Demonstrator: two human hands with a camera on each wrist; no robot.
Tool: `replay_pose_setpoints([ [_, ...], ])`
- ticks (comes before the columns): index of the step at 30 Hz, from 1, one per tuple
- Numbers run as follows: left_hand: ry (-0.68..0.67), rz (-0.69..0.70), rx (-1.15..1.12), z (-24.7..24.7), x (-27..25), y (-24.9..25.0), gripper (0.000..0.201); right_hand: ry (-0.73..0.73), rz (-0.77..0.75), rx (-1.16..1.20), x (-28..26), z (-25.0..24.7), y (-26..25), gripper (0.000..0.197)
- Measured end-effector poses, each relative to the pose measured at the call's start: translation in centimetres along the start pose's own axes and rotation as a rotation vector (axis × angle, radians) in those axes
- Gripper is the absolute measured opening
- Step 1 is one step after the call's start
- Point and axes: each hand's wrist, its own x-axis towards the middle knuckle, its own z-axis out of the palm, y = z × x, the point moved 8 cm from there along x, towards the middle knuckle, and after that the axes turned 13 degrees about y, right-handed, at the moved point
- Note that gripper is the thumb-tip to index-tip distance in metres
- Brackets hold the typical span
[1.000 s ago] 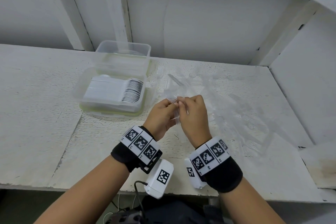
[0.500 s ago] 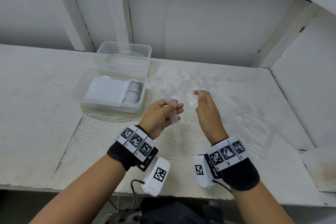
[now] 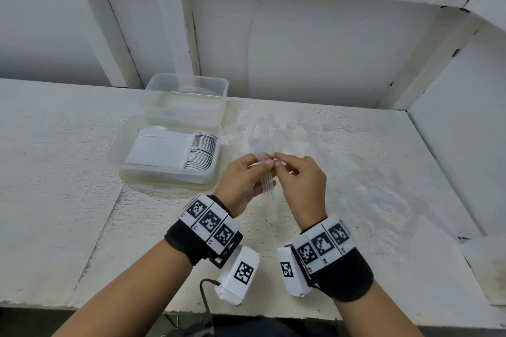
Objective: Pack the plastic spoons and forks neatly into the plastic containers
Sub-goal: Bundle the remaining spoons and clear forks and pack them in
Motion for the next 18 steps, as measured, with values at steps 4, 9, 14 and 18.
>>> replay_pose_setpoints([
  [4,0.016,0.012,-0.031,-0.2,0.5,0.7,0.009,0.072,-0.029,0.044,0.4,0.3,-0.7,0.025],
  [9,-0.022,0.003,-0.028,-0.3,1.1,1.2,0.014,-0.025,-0.143,0.028,0.5,2.1,-2.0,0.03],
  [14,-0.009,-0.031,0.014,-1.0,2.1,1.5,0.029,-0.187,-0.137,0.077,1.0,3.8,-1.9,0.036],
  [18,0.01,-0.036,0.016,-1.1,2.9,2.2,0.026,-0.267,-0.112,0.08,1.6,4.3,-1.9,0.04],
])
